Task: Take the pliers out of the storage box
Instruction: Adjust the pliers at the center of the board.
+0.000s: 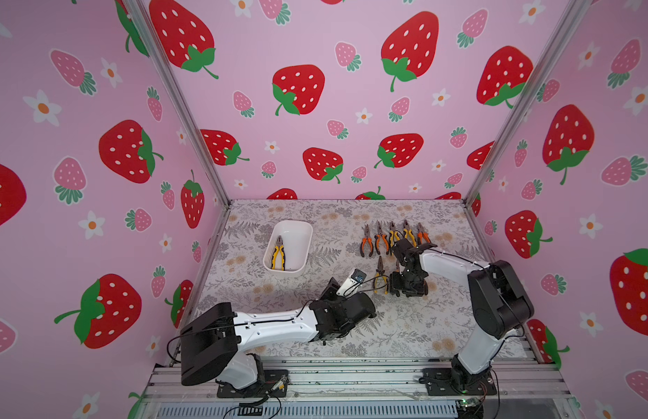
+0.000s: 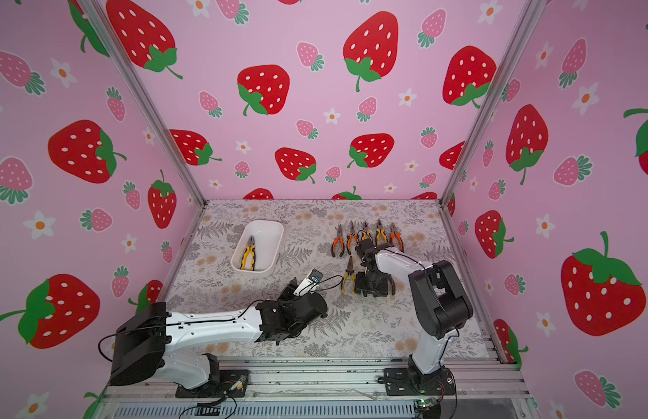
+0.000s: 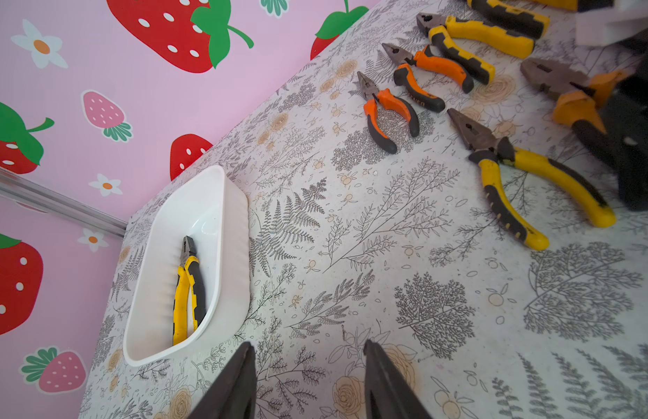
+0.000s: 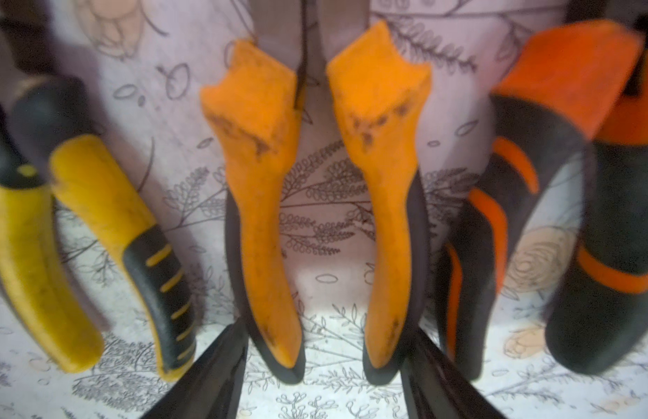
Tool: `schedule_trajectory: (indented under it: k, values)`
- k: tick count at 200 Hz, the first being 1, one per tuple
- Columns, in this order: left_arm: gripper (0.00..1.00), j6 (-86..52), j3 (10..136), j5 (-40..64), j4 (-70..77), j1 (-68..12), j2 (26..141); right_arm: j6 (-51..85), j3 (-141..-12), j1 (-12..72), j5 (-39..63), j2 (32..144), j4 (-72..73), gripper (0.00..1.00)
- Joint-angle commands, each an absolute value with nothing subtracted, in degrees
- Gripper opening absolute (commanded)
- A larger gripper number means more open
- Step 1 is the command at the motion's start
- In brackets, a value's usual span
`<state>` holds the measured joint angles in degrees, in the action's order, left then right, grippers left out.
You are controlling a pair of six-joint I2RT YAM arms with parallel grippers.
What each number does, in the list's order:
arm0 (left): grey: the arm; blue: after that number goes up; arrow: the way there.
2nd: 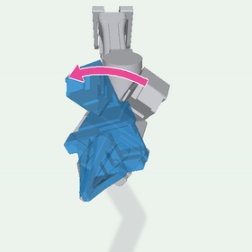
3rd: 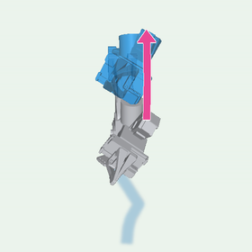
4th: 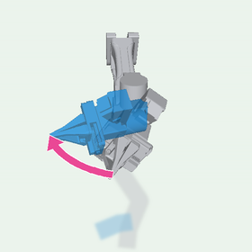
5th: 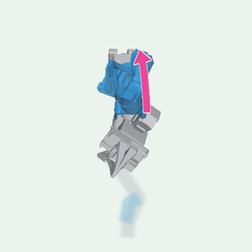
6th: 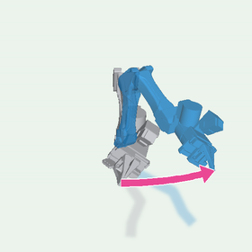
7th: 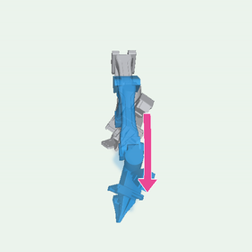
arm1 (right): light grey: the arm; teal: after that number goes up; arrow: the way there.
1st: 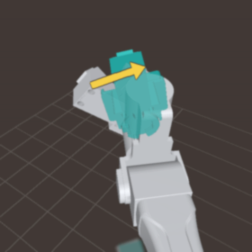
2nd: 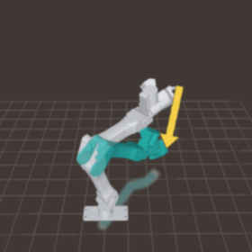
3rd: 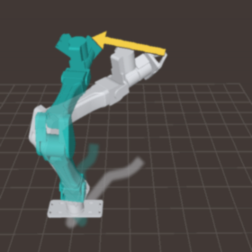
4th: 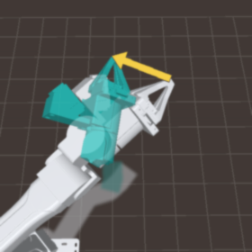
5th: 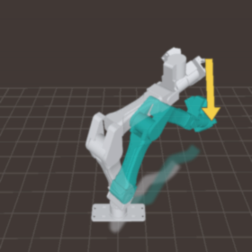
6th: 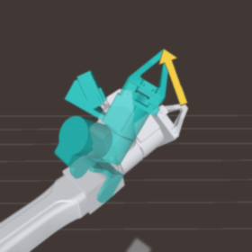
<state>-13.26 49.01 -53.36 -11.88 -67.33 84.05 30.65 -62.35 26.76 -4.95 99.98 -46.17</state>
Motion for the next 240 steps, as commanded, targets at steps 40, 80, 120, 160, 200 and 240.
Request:
schedule_trajectory:
  k: [40, 80, 120, 160, 200, 240]
  values:
    - [0.5, -13.12, 51.33, -53.61, -12.6, -67.04, 85.17, 36.86, -65.43, 35.35, -6.03, 82.3, -54.89, 0.75]
    - [0.63, -15.47, 52.19, -47.42, -15.93, -61.22, 82.39, 36.7, -73.05, 36.65, -9.1, 80.08, -59.4, 0.76]
    - [0.59, -20.93, 58.88, -19.85, -27.18, -33.14, 83.22, 35.36, -74.37, 36.51, -9.2, 81.29, -58.57, 0.77]
    - [0.59, -17.53, 73.77, -11.14, -39.84, -20.66, 96.93, 33.69, -74.41, 36.56, -4.96, 86.29, -54.72, 0.77]
    - [0.57, -16.78, 82.74, -12.38, -45.74, -16.92, 107.85, 32.17, -73.78, 36.56, -0.43, 90.63, -51.85, 0.77]
    - [0.54, -17.08, 87.52, -11.5, -47.89, -15.12, 114.71, 31.14, -71.2, 36.08, 2.31, 92.32, -49.22, 0.77]
